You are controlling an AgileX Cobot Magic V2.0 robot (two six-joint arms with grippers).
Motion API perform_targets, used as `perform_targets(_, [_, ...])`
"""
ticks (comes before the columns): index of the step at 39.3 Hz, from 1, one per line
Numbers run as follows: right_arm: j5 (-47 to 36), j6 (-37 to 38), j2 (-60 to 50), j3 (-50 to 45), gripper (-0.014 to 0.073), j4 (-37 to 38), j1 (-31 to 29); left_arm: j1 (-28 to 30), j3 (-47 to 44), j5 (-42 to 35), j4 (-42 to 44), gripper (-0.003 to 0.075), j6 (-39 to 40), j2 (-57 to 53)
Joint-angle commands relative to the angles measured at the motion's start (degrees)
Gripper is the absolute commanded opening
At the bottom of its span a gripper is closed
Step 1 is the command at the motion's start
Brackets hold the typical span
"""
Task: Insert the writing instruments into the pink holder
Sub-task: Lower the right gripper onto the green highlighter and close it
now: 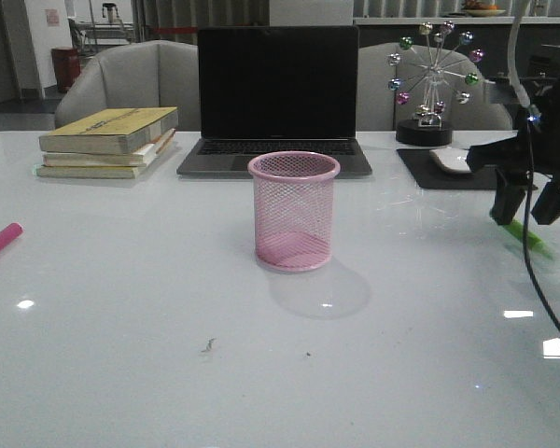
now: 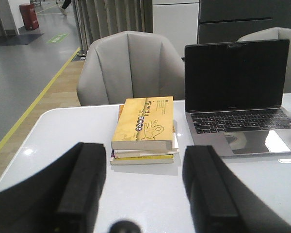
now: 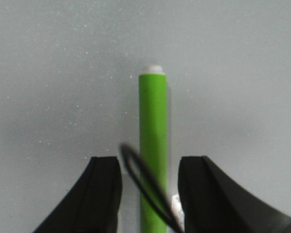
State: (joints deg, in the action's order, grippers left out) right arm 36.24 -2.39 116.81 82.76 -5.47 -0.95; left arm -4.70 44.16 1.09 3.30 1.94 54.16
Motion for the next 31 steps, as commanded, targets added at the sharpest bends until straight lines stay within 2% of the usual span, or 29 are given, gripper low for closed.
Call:
perform_targets(1, [-1.1, -0.13, -2.36, 1.78, 0.0407, -0.28, -0.49, 0.15, 2.02, -5.04, -0.28, 0.0426, 0.47, -0.58])
perform_targets(14, [-0.69, -0.13, -0.1, 1.78, 0.0407, -0.28, -0.49, 0.15, 2.02, -5.04, -0.28, 0.0426, 0.47, -0.58])
perform_targets(23, [3.13, -0.13, 2.79, 1.78, 0.04, -0.28, -0.49, 0.15, 2.02, -5.04, -0.28, 0.0426, 0.47, -0.58])
perform_targets(31, [8.0, -0.13, 4.11, 1.78, 0.0232, -0.09, -0.49, 0.15, 2.02, -5.04, -0.28, 0.0426, 0.47, -0.58])
